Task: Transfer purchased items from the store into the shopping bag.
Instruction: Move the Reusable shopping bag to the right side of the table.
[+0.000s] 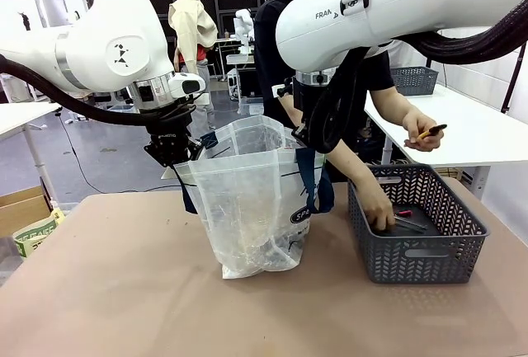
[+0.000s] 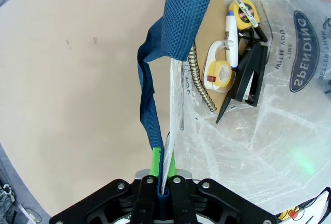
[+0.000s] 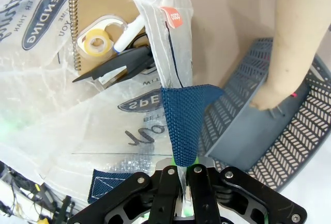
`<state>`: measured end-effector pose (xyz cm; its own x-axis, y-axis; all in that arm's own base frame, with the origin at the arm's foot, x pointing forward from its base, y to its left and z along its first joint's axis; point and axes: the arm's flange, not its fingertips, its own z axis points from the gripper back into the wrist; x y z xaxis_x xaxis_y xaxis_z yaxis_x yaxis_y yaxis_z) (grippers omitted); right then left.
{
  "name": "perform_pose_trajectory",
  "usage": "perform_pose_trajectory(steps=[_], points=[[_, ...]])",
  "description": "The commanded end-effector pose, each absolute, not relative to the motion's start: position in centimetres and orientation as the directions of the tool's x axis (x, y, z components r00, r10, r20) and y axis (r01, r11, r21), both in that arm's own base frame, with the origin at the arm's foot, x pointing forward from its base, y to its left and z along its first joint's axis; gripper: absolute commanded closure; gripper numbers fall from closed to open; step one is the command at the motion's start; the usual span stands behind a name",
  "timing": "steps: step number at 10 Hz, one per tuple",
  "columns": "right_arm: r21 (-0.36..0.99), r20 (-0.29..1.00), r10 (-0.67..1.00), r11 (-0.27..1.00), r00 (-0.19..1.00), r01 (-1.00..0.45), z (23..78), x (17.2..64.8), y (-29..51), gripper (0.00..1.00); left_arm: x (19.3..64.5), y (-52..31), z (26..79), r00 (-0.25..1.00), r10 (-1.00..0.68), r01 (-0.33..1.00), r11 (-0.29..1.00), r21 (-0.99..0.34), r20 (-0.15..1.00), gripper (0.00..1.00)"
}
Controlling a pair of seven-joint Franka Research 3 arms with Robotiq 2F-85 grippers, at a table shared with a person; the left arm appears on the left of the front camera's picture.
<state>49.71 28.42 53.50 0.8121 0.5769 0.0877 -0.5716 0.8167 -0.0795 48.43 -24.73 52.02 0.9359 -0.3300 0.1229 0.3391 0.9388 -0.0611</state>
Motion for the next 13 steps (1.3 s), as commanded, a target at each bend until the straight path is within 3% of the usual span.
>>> perform_pose_trajectory(steps=[1,13], points=[[-0.08,0.087,0.576,0.817,0.813,-0.571,53.45,49.72,28.35,1.0,48.45,-24.71,51.98,0.936,-0.329,0.338,0.939,-0.061,0.122,1.0],[-0.08,0.087,0.576,0.817,0.813,-0.571,53.45,49.72,28.35,1.0,48.45,-24.71,51.98,0.936,-0.329,0.338,0.939,-0.061,0.122,1.0]])
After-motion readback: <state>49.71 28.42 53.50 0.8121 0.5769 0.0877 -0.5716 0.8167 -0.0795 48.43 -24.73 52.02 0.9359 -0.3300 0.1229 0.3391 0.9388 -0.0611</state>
